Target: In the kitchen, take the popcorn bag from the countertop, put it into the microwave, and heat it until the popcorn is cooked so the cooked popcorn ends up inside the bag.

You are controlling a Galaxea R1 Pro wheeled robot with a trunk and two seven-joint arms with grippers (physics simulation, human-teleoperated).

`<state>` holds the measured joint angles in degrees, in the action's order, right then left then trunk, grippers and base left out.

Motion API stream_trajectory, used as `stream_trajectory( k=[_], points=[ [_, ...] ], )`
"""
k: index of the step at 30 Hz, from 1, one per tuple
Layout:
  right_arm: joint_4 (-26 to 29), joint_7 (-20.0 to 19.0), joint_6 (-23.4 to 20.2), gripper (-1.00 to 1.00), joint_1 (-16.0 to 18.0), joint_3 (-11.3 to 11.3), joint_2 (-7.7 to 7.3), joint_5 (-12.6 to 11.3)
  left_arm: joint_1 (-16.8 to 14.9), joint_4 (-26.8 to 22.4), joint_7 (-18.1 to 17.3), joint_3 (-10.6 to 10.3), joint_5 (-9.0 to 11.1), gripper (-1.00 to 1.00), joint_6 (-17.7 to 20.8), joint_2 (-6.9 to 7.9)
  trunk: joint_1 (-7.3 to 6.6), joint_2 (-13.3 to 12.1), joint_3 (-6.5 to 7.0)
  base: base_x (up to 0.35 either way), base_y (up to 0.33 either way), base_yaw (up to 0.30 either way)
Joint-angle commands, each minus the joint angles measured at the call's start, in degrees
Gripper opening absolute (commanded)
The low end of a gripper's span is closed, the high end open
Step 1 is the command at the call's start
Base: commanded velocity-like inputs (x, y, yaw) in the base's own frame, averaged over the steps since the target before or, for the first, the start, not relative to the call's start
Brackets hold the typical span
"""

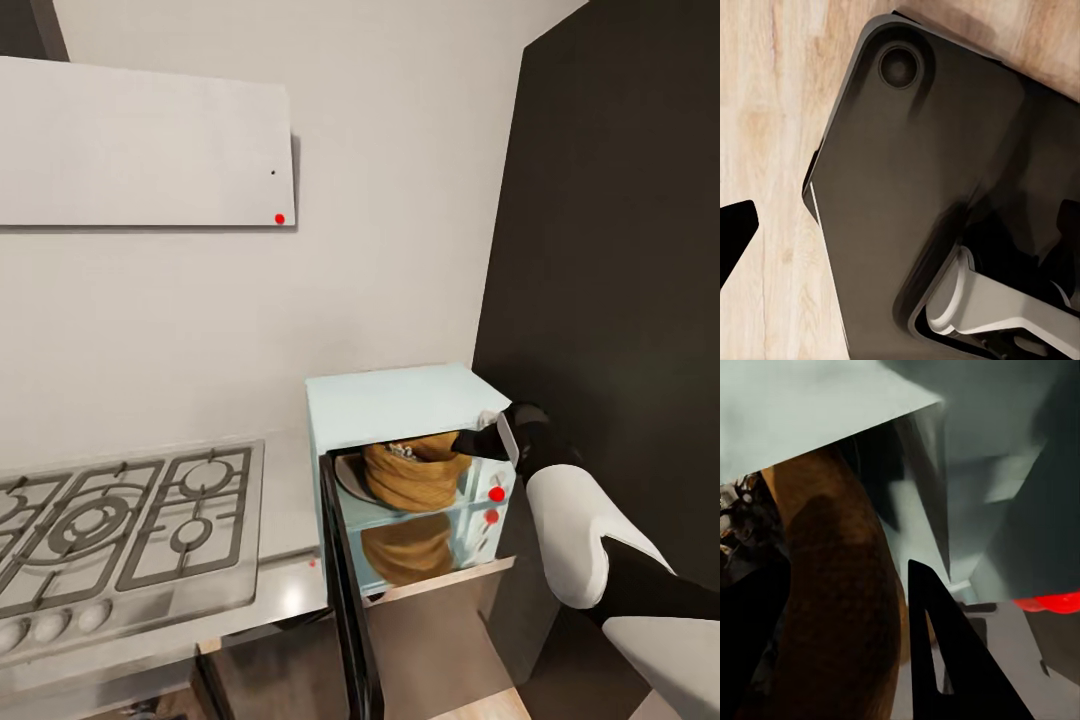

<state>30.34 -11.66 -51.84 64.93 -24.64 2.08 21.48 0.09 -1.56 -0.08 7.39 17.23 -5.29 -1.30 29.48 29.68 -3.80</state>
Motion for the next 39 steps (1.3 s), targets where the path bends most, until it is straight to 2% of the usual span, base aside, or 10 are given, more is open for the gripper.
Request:
stream_trajectory(
  k=[1, 10, 20, 21, 30, 34, 36, 38, 39],
  points=[
    [-0.58, -0.42, -0.10, -1.00, 0.02, -0.40, 0.10, 1.11, 0.00, -0.07, -0.01, 0.43, 0.00, 1.00, -0.07, -0.02, 0.04, 0.06, -0.12, 0.003, 0.002, 0.000],
    [-0.63, -0.39, -0.10, -1.00, 0.02, -0.41, 0.11, 1.11, 0.00, -0.04, 0.08, 0.43, 0.00, 1.00, -0.07, -0.02, 0.04, 0.06, -0.12, 0.000, 0.217, 0.000],
    [-0.63, -0.61, -0.18, -1.00, 0.02, -0.38, -0.03, 1.13, 0.00, -0.05, 0.08, 0.47, 0.00, 1.00, -0.07, -0.02, 0.04, 0.06, -0.12, 0.000, 0.019, 0.000],
    [-0.63, -0.63, -0.18, 1.00, 0.02, -0.35, 0.00, 1.10, 0.00, -0.05, 0.08, 0.49, 0.00, 1.00, -0.07, -0.02, 0.04, 0.06, -0.12, 0.000, 0.000, 0.000],
    [0.12, -1.03, -0.73, 1.00, 0.02, -0.33, -0.51, 1.03, 0.00, -0.07, 0.06, 0.48, 0.00, 1.00, -0.07, -0.02, 0.04, 0.06, -0.12, 0.000, 0.000, 0.000],
    [0.31, -2.95, -0.80, 1.00, 0.02, -0.25, -0.58, 1.02, 0.00, -0.05, 0.08, 0.57, -0.01, 1.00, -0.07, -0.17, 0.04, 0.06, -0.12, -0.144, 0.000, 0.000],
    [0.33, -5.99, -0.81, 1.00, 0.02, -0.35, -0.68, 0.90, 0.00, -0.03, 0.08, 0.60, 0.00, 1.00, -0.07, -0.18, 0.04, 0.06, -0.12, -0.320, 0.000, 0.000],
    [0.33, -11.62, -0.86, 1.00, 0.02, -0.46, -0.89, 1.17, 0.00, -0.04, 0.08, 0.60, 0.00, 1.00, -0.07, -0.19, 0.04, 0.06, -0.12, -0.339, 0.000, 0.000],
    [0.33, -14.17, -0.86, 1.00, 0.02, -0.45, -1.45, 1.29, 0.00, -0.03, 0.08, 0.60, 0.00, 1.00, -0.07, -0.19, 0.04, 0.06, -0.12, -0.343, 0.000, 0.000]
  ],
)
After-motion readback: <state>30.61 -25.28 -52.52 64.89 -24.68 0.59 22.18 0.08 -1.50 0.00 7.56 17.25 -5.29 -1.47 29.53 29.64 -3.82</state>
